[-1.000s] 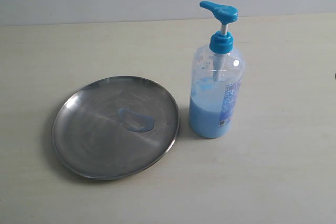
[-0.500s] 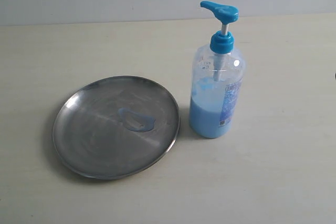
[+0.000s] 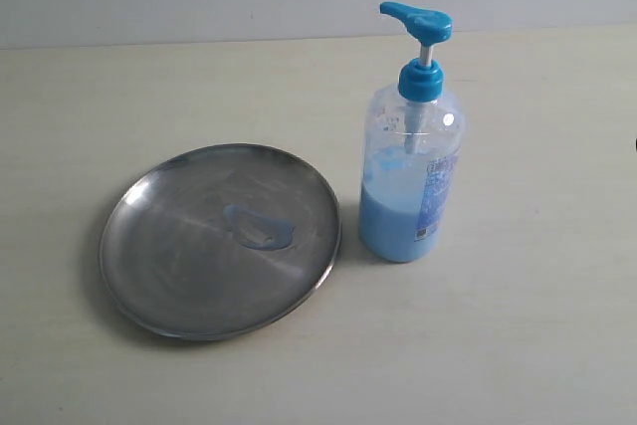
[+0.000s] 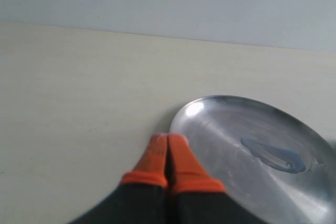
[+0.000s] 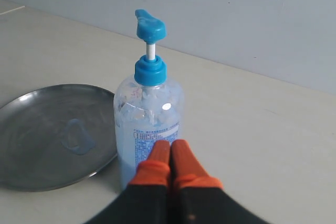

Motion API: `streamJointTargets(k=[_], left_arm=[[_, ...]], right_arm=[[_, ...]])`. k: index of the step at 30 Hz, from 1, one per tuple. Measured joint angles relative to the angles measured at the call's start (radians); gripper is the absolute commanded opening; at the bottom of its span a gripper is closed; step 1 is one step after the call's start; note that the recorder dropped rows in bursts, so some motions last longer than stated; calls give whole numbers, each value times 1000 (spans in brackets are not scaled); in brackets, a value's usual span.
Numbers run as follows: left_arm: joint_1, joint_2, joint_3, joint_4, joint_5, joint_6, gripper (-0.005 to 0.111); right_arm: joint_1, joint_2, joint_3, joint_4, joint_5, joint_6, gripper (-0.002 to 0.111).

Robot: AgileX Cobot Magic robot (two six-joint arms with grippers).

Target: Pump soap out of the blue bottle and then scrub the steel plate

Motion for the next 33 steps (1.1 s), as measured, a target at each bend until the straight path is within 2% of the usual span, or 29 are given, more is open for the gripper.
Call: streamJointTargets(k=[13,28,33], left_arm=[[0,0,0,0,0,0,0],[0,0,0,0,0,0,0],[0,0,0,0,0,0,0]], right_arm=[[-10,-31,0,0,0,0,0],[-345,-136,0,0,-4,0,0],[-385,-138,0,0,-6,0,0]])
